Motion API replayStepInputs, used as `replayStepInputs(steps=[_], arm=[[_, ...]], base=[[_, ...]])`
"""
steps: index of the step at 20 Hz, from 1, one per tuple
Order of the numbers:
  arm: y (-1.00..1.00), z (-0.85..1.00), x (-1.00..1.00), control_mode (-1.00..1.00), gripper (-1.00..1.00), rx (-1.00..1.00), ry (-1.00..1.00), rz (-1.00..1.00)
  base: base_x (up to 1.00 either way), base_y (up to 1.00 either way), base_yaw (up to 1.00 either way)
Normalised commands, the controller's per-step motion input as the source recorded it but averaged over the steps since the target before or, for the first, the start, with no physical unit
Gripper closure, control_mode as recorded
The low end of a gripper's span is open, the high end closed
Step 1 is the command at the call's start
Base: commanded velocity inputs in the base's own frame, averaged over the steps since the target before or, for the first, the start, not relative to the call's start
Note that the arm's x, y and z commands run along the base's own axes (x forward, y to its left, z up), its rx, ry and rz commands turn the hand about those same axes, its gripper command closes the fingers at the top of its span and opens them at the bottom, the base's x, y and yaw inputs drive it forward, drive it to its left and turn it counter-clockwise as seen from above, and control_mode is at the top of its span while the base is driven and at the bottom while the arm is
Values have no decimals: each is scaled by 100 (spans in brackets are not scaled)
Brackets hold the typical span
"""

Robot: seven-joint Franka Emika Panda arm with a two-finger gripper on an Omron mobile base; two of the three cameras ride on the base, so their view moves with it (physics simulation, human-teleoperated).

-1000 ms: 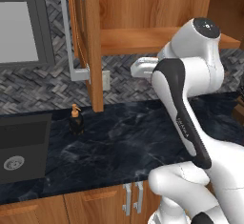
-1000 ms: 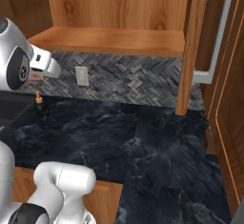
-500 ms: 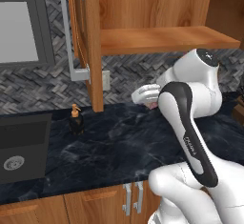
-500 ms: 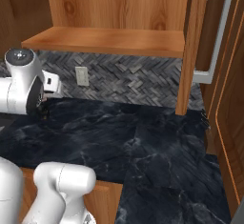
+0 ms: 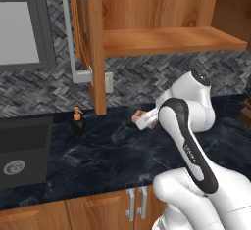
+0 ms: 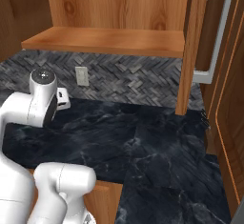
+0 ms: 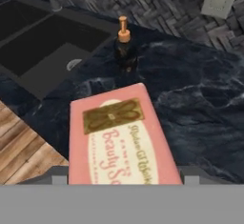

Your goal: Locate and retrieve the bar soap and soap dispenser from the cabinet. Place them next to the sink.

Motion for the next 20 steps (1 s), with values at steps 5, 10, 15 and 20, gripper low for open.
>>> replayStepInputs(steps=[5, 10, 15, 20], arm=[[39, -48, 5, -100, 100, -15, 2, 19], [52, -26, 31, -100, 100, -6, 1, 2], [44, -26, 29, -100, 100, 0, 0, 0], [46, -46, 27, -100, 100, -4, 1, 0]], base=[[0, 0, 0], [0, 0, 0], [0, 0, 0], [0, 0, 0]])
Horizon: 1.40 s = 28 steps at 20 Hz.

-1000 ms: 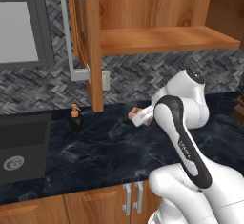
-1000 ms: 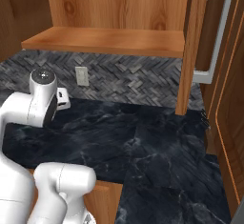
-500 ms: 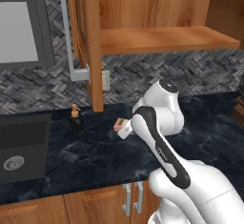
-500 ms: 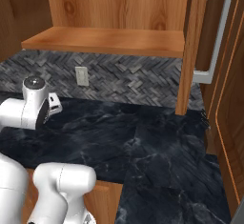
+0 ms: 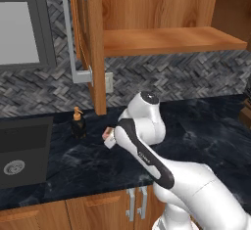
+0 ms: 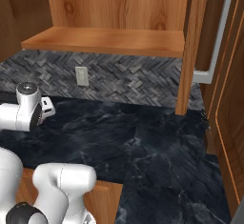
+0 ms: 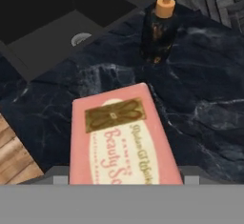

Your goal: Locate and retrieve the bar soap and soap dispenser from the cabinet. Place them next to the sink.

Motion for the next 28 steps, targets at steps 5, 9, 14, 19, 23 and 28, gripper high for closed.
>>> replayStepInputs(steps=[5, 9, 14, 19, 23, 28], arm=[[43, -45, 31, -100, 100, -4, 0, 0], [35, -43, 28, -100, 100, -2, 0, 0], [20, -45, 15, -100, 100, -3, 0, 0], [14, -41, 6, -100, 100, -4, 0, -1], [13, -24, 13, -100, 100, -3, -1, -3], [20, -2, 21, -100, 100, 0, -2, -5]], base=[[0, 0, 0], [0, 0, 0], [0, 0, 0], [0, 0, 0], [0, 0, 0], [0, 0, 0]])
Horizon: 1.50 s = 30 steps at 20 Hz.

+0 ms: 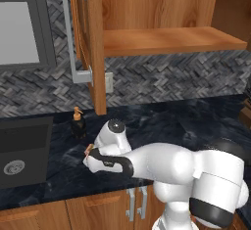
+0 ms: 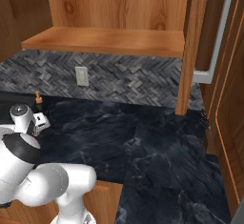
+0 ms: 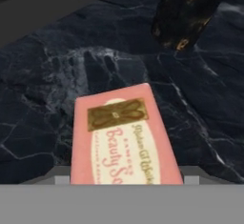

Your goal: Locate and retrieve the bar soap and soap dispenser from the cabinet. Place them next to the sink.

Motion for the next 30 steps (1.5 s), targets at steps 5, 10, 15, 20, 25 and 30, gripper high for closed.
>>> replayStepInputs(steps=[5, 10, 15, 20, 25, 30], arm=[[23, 0, 29, -100, 100, 0, 0, -4], [31, -1, 32, -100, 100, 0, 0, -4], [33, -11, 23, -100, 100, 0, 0, -4], [29, -14, 22, -100, -100, 0, 0, -4], [14, -6, 10, -100, -100, 0, 0, -1], [11, -1, 4, -100, -100, 0, 0, -1]], base=[[0, 0, 0], [0, 0, 0], [0, 0, 0], [0, 0, 0], [0, 0, 0], [0, 0, 0]])
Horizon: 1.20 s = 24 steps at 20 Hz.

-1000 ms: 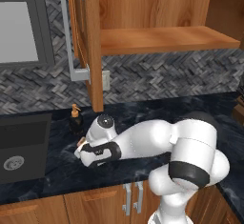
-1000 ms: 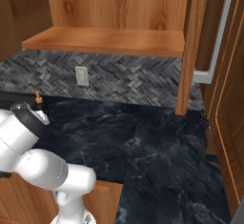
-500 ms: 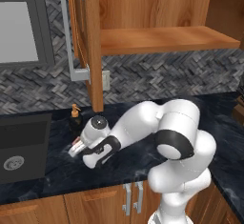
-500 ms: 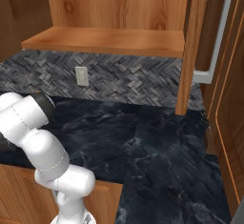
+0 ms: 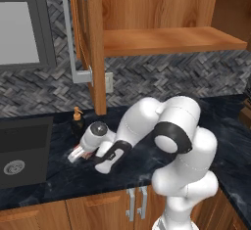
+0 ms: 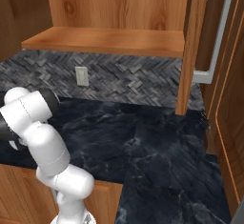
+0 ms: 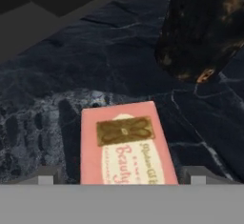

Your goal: Locate and retrieve the bar soap and soap dispenser from the cabinet. Place them next to the sink.

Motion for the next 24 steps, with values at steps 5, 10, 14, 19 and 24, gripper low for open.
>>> replayStepInputs(steps=[5, 10, 14, 19, 24], arm=[[1, 8, 0, -100, -100, -2, 2, -1], [-3, 64, -4, -100, -100, -1, 0, -4], [0, 82, 0, -100, -100, 1, 2, -5], [2, 51, 0, -100, -100, 5, 5, -7], [1, 62, -1, -100, -100, 1, 3, -6]], base=[[0, 0, 0], [0, 0, 0], [0, 0, 0], [0, 0, 0], [0, 0, 0]])
